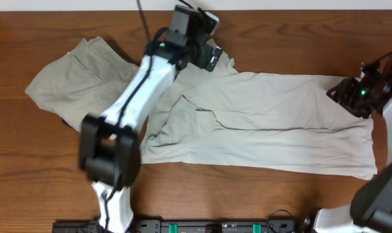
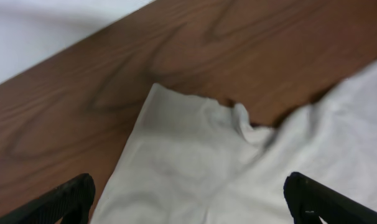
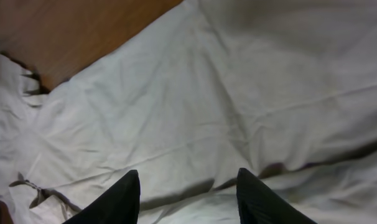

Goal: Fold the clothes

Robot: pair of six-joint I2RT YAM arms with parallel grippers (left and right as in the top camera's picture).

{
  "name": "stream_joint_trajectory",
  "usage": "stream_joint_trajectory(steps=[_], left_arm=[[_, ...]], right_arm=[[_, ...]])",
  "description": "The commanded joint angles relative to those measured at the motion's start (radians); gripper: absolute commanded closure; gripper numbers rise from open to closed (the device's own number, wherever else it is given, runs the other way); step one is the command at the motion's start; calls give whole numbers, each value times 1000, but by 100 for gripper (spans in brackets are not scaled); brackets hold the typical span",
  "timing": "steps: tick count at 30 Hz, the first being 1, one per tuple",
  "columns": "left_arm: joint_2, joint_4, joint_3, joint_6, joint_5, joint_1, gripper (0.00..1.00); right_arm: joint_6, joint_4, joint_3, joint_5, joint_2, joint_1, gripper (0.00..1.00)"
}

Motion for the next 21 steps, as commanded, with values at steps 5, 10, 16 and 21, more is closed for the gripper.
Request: stream_joint_trajectory(steps=[5,10,16,21], left_arm=[[217,177,88,-9,-39,6,14],[301,246,88,-9,-85,6,16],[351,263,88,-9,-101,6,26],[381,254,88,-10,-101,6,49]], right_arm=[[-65,-54,74,-5,85,28,49],[-65,-88,74,-3,85,30,50],[-65,-129,74,-4,85,30,51],[-64,-160,74,-3,85,30,56]])
